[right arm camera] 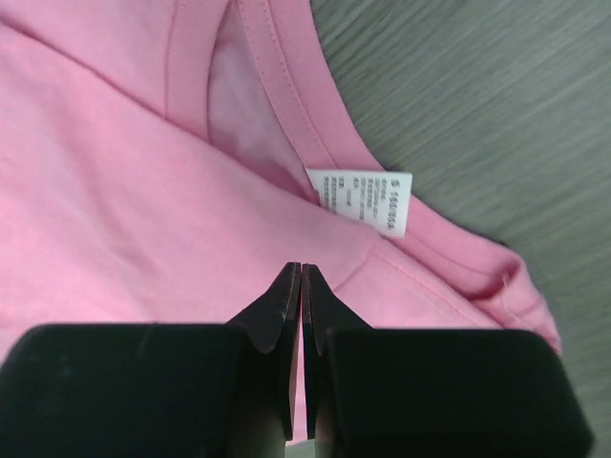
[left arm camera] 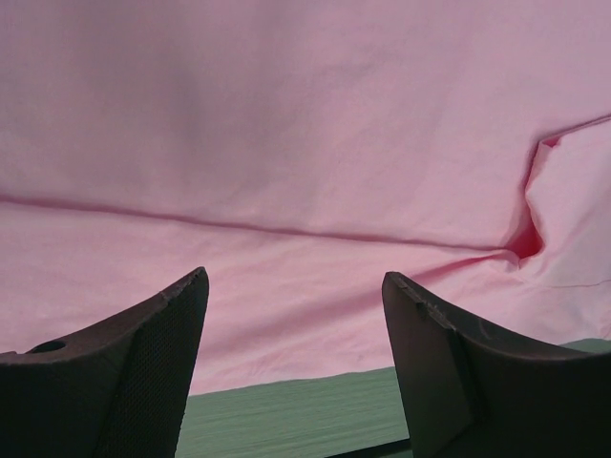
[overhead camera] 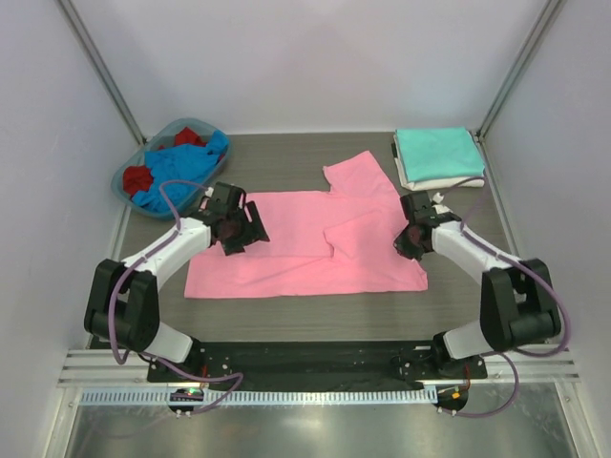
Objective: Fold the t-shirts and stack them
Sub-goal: Fold the tshirt
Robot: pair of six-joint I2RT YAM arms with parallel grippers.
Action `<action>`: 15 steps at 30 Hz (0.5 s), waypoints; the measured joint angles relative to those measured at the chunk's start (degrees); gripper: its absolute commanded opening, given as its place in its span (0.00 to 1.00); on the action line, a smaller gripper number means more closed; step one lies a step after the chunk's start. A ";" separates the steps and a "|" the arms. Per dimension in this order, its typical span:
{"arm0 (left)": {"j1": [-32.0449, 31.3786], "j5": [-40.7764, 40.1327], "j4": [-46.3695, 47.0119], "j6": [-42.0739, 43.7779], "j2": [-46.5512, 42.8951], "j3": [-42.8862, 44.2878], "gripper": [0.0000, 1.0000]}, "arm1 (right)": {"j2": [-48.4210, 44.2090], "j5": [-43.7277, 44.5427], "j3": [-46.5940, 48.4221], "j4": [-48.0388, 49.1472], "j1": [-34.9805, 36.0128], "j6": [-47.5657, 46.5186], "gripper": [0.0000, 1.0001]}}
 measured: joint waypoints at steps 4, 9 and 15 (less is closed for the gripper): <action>0.02 1.53 -2.14 2.01 0.07 1.53 0.75 | 7.45 -0.31 0.37 2.03 0.11 -0.87 0.08; 0.02 1.79 -4.59 4.83 0.00 7.26 0.74 | 5.79 0.59 -3.23 4.11 0.07 -1.53 0.08; 0.46 0.72 -6.01 6.82 -0.44 10.91 0.74 | 1.09 2.89 -7.43 3.65 -0.28 -2.25 0.08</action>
